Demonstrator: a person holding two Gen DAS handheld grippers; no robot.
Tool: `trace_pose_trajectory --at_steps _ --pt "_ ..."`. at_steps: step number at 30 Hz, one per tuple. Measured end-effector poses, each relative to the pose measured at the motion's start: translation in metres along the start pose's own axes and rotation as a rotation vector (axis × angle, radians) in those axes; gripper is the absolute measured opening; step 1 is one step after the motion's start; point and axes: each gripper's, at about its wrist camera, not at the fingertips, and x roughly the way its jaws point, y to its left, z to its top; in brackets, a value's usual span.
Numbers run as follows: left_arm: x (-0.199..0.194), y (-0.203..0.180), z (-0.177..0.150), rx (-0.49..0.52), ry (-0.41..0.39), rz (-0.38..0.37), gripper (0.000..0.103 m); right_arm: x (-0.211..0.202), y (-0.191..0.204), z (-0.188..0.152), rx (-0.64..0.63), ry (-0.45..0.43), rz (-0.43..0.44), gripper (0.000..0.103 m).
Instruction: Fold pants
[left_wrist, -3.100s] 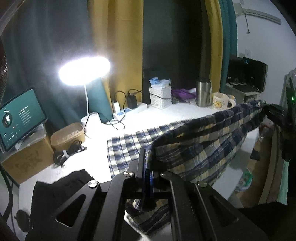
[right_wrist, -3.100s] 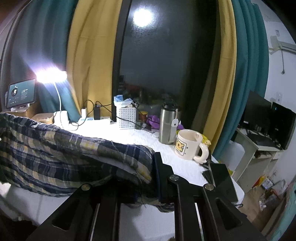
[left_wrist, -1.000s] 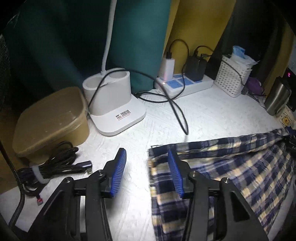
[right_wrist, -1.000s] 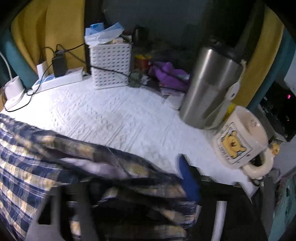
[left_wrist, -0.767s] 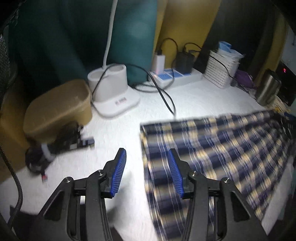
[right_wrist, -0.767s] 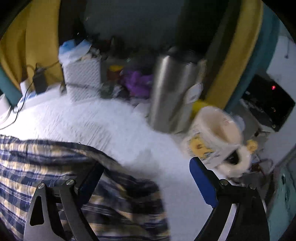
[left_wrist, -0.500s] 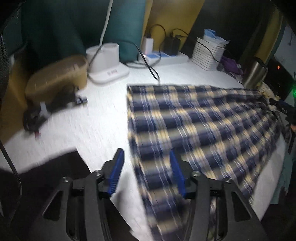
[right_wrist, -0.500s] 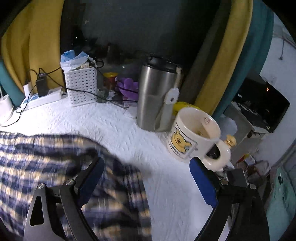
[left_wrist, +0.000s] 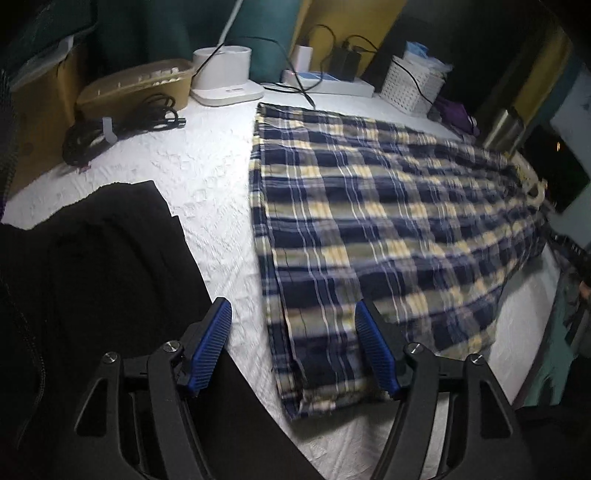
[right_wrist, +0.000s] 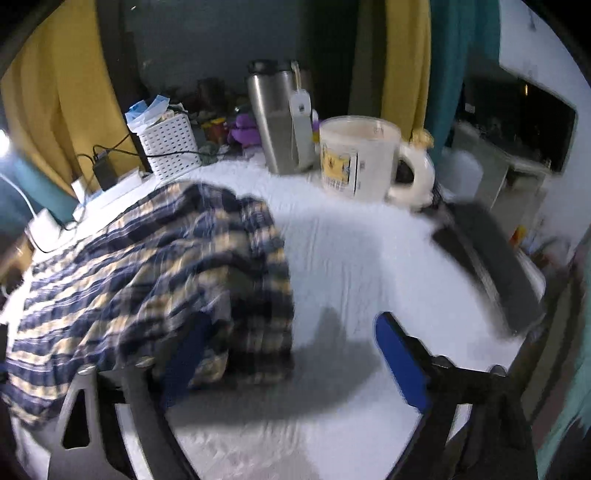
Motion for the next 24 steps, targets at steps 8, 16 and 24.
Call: trace_pose_trajectory --at_steps 8,16,24 --pt "0.002 -0.012 -0.011 0.07 -0.041 0.022 0.008 0.023 0.011 -0.017 0.091 0.047 0.158 0.037" --pt "-0.034 -0.019 -0.004 0.09 -0.101 -0.012 0.006 -0.009 0.021 0.013 -0.011 -0.055 0.134 0.031" --pt "-0.013 -0.012 -0.017 0.105 -0.007 0.008 0.006 -0.012 0.013 -0.007 -0.08 0.009 0.102 0.031"
